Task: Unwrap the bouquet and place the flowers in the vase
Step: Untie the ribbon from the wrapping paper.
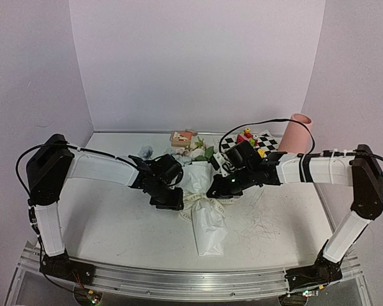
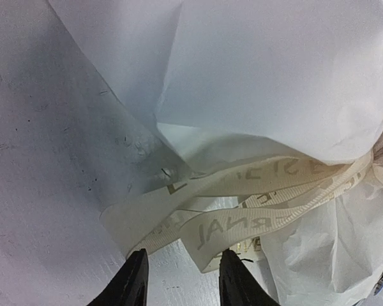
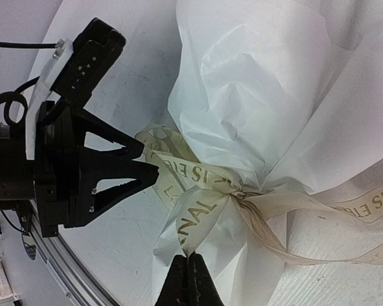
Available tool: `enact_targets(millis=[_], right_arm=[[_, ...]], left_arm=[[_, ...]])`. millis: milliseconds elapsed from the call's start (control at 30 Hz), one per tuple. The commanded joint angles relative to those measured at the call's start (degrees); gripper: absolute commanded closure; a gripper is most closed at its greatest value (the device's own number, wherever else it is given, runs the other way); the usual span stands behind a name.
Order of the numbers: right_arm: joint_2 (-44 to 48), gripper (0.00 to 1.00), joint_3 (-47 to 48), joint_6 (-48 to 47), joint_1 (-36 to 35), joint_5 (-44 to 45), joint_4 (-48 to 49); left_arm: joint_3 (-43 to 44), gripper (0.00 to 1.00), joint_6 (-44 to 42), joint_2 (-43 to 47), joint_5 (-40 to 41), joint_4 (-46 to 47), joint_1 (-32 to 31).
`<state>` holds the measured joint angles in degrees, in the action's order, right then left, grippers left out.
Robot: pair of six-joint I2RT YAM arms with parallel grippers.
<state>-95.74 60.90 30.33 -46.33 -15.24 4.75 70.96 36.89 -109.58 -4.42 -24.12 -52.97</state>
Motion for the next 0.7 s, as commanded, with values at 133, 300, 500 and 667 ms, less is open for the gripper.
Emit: enact_targets(millis=[133, 300, 500, 667], right_arm=[[1.2, 1.00, 0.8, 1.0, -0.3, 0.3, -0.1], [1.4, 1.00, 0.5, 1.4, -0.4, 0.6, 0.4], [0.7, 1.00, 1.5, 1.4, -0.4, 0.8, 0.3], [0.6, 1.00, 1.9, 1.2, -0.3, 0.6, 0.2]], left_arm=[[3.5, 0.69, -3.6, -0.3, -0.2, -0.7, 0.1], [3.9, 0.72, -4.3, -1.0, -0.7, -0.6, 0.1], [5.1, 0.75, -5.0, -3.4, -2.9, -1.2, 0.1], [8.7, 1.00, -5.1, -4.0, 2.2, -6.8, 0.1]])
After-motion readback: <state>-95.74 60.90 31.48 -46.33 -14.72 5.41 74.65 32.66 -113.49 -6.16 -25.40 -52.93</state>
